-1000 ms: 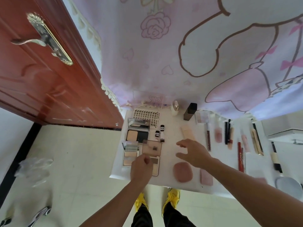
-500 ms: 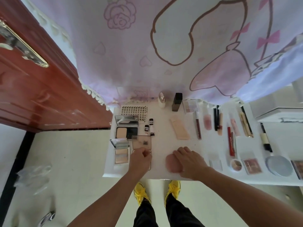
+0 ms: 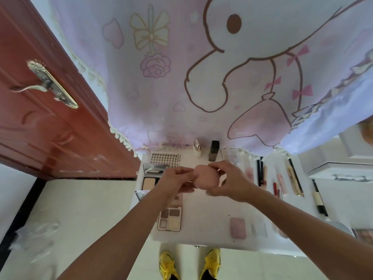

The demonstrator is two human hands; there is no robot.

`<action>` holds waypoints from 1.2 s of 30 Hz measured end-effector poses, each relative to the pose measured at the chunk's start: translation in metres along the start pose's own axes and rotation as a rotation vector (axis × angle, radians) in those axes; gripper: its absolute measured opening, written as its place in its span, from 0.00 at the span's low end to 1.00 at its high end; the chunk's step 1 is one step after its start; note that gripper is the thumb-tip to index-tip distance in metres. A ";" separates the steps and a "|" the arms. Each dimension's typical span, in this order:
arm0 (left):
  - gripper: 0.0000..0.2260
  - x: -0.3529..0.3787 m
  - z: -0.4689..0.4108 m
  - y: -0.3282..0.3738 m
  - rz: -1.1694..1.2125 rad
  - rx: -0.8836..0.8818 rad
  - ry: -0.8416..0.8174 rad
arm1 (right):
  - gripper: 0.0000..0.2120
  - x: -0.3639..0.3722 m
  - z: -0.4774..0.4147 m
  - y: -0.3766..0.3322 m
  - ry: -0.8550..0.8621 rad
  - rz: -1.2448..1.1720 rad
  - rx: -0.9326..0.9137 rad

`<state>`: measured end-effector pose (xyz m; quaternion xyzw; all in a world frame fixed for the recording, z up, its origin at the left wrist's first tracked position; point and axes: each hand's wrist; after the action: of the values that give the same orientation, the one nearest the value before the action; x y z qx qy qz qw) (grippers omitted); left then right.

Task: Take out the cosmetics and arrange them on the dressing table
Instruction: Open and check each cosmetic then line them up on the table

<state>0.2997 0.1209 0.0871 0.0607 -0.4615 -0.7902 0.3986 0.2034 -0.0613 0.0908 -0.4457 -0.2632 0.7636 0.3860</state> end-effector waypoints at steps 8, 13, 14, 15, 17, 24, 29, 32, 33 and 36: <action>0.07 0.006 0.010 0.046 0.104 0.137 -0.047 | 0.12 -0.044 0.008 -0.036 -0.029 -0.738 0.042; 0.18 0.009 0.023 0.057 0.239 0.236 -0.214 | 0.11 -0.057 0.015 -0.051 -0.104 -1.009 0.083; 0.18 0.011 0.025 0.059 0.241 0.248 -0.233 | 0.11 -0.060 0.017 -0.054 -0.117 -1.035 0.085; 0.18 0.013 0.027 0.061 0.242 0.256 -0.243 | 0.11 -0.061 0.019 -0.056 -0.133 -1.058 0.087; 0.17 0.015 0.028 0.064 0.245 0.270 -0.241 | 0.12 -0.063 0.021 -0.059 -0.159 -1.108 0.090; 0.15 0.018 0.033 0.072 0.290 0.332 -0.215 | 0.17 -0.067 0.024 -0.069 -0.157 -1.111 0.054; 0.14 0.019 0.033 0.072 0.254 0.335 -0.127 | 0.16 -0.068 0.024 -0.074 -0.030 -0.946 0.017; 0.13 0.018 0.033 0.072 0.238 0.331 -0.101 | 0.14 -0.069 0.027 -0.077 -0.079 -0.879 0.018; 0.13 0.018 0.033 0.072 0.235 0.338 -0.097 | 0.14 -0.070 0.028 -0.078 -0.100 -0.875 0.023; 0.13 0.019 0.034 0.074 0.196 0.371 -0.045 | 0.16 -0.070 0.029 -0.079 -0.109 -0.911 0.037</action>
<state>0.3133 0.1122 0.1689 0.0702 -0.6115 -0.6503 0.4452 0.2272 -0.0761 0.1965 -0.2367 -0.4385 0.5432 0.6758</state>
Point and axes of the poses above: each hand's wrist, its own z-axis away from the middle knuckle, its own x-axis out of the palm, y = z × x, and after that the axes turned 15 degrees about -y, right-handed
